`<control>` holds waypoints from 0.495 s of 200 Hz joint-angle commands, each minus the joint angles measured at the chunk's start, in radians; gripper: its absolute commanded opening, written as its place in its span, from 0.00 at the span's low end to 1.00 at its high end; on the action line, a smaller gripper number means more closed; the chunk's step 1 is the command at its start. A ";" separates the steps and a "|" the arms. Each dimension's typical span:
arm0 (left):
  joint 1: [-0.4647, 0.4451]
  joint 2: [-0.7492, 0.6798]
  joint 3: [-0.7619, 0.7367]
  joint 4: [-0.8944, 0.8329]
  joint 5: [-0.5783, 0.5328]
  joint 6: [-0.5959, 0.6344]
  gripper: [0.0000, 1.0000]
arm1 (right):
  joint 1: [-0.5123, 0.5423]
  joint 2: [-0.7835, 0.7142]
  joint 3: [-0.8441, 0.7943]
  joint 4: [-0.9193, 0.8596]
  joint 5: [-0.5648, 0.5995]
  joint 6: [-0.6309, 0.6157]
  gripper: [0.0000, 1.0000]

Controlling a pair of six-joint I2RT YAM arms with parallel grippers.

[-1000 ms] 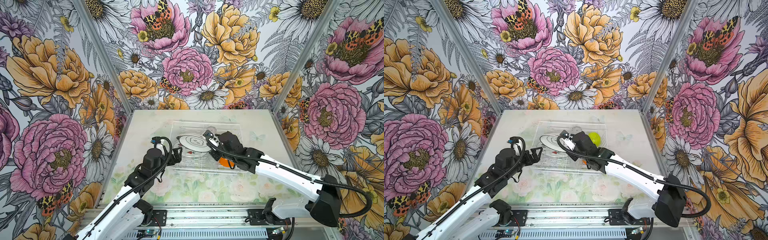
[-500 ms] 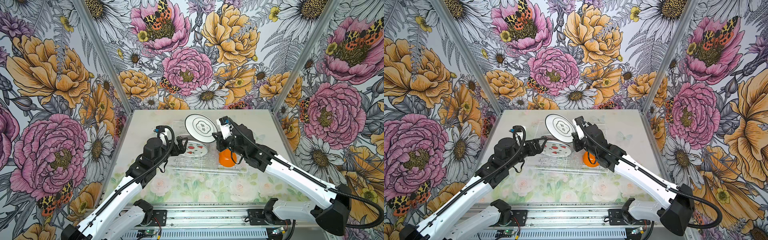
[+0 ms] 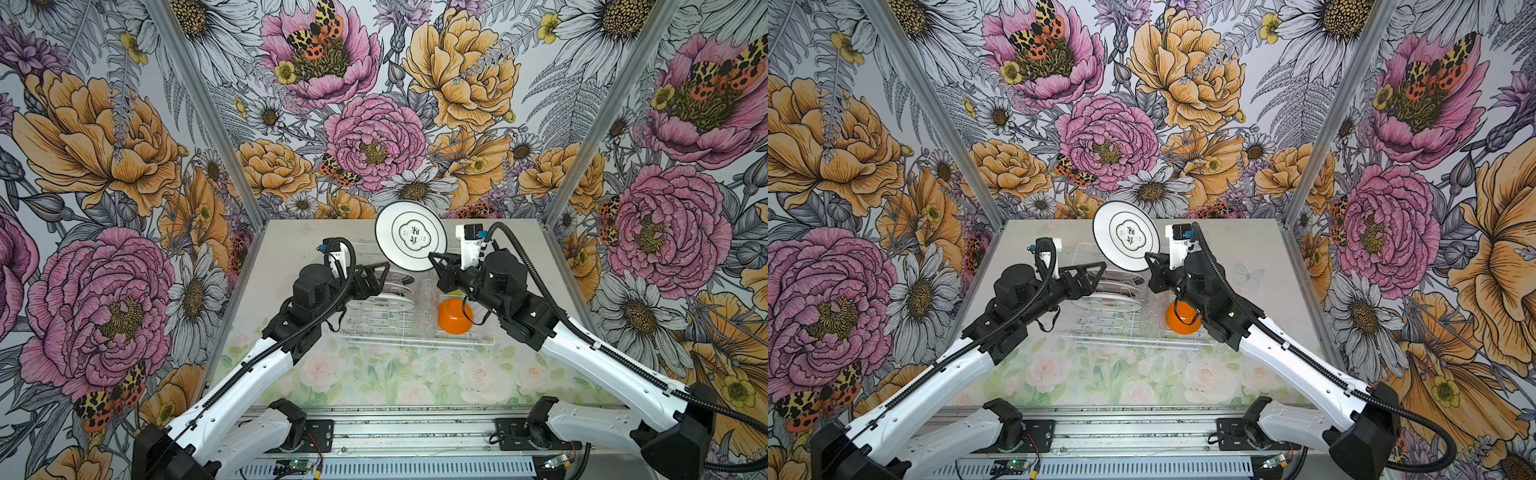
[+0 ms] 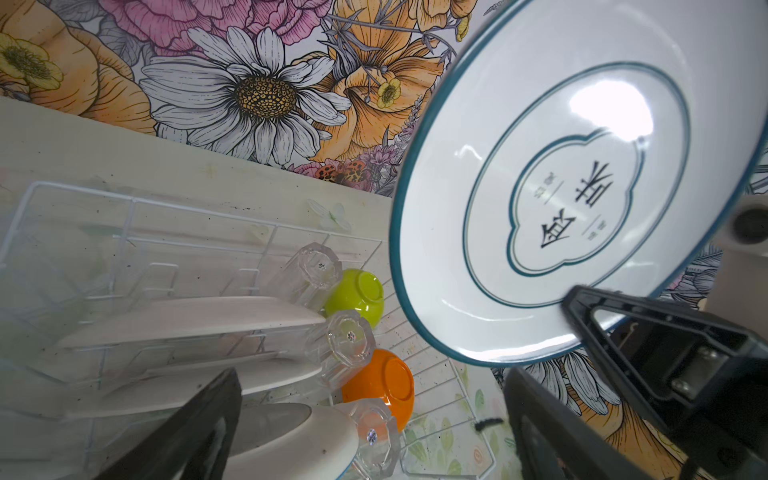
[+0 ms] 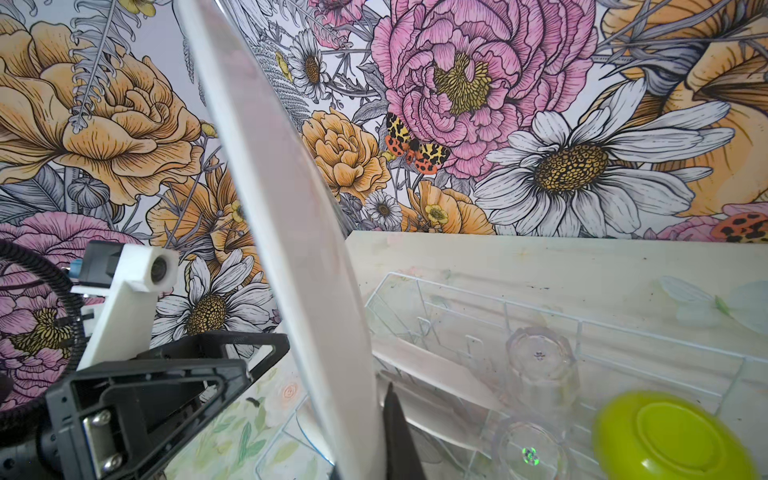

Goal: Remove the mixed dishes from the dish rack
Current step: 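Grasp the raised plate's rim with the left gripper while the right gripper holds it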

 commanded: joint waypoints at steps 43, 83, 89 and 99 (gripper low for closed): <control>-0.035 0.059 0.030 0.200 0.016 -0.027 0.98 | -0.036 -0.052 -0.004 0.116 -0.158 0.134 0.00; -0.038 0.086 0.032 0.274 0.015 -0.028 0.86 | -0.050 -0.033 -0.007 0.142 -0.214 0.174 0.00; -0.039 0.090 0.034 0.286 0.016 -0.025 0.83 | -0.053 -0.028 -0.008 0.152 -0.226 0.182 0.00; -0.036 0.095 0.037 0.303 0.019 -0.021 0.78 | -0.053 -0.020 -0.008 0.160 -0.241 0.191 0.00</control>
